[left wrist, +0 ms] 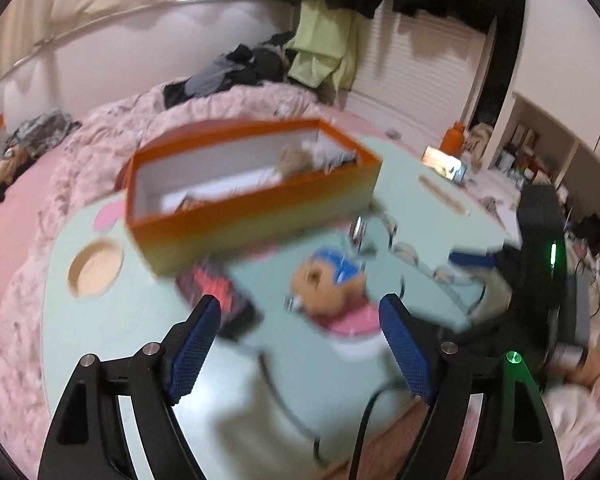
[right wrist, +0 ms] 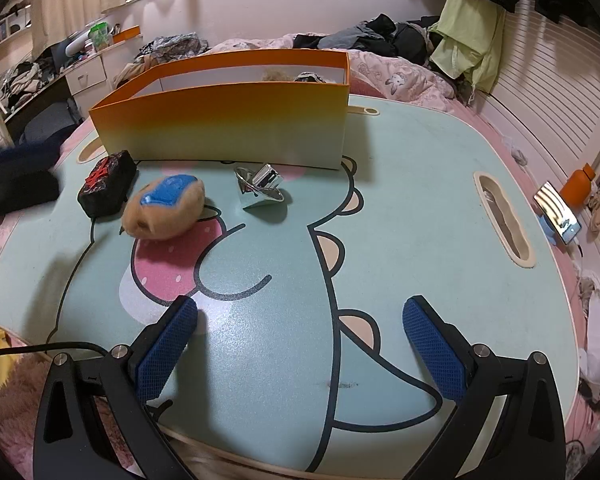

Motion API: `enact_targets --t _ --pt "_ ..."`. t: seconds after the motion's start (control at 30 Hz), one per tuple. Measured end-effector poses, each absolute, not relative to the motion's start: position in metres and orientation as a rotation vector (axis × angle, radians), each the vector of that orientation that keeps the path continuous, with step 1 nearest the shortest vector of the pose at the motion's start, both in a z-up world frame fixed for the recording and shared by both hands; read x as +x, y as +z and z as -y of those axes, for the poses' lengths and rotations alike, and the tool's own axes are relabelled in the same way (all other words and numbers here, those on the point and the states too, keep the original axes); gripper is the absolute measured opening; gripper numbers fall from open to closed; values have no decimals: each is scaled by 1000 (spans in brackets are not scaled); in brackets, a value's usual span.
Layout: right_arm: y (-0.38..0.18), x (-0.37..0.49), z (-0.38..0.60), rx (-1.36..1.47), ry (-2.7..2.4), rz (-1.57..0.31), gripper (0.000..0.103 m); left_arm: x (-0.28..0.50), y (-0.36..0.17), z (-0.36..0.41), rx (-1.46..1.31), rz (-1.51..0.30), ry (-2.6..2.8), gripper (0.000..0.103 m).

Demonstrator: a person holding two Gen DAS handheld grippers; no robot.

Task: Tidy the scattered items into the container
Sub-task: 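Carry the bear keychain out and release it on the table with the left gripper, then reach into the orange box and grasp the brown fur ball with the right gripper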

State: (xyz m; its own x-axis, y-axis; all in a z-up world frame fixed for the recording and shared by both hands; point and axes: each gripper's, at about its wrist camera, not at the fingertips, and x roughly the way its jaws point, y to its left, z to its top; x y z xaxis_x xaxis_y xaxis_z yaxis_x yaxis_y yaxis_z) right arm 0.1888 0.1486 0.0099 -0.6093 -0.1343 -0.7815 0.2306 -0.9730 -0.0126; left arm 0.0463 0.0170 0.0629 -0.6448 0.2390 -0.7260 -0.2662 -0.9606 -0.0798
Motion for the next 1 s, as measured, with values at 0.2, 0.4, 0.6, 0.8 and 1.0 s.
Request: enact_targets --t 0.2,0.4,0.6,0.8,1.0 --pt "10 188 -149 1270 -2643 -165 102 79 32 -6 -1221 -56 2717 81" --pt "11 188 -151 1269 -2642 -165 102 73 11 -4 -1259 -65 2792 82" --pt "11 188 -151 1268 -2643 -167 102 66 7 2 -1260 -43 2844 98" --pt "11 188 -152 1268 -2644 -169 102 67 3 4 -1207 -16 2877 103" --pt "10 189 -154 1268 -2647 -166 102 67 2 4 -1196 -12 2884 103"
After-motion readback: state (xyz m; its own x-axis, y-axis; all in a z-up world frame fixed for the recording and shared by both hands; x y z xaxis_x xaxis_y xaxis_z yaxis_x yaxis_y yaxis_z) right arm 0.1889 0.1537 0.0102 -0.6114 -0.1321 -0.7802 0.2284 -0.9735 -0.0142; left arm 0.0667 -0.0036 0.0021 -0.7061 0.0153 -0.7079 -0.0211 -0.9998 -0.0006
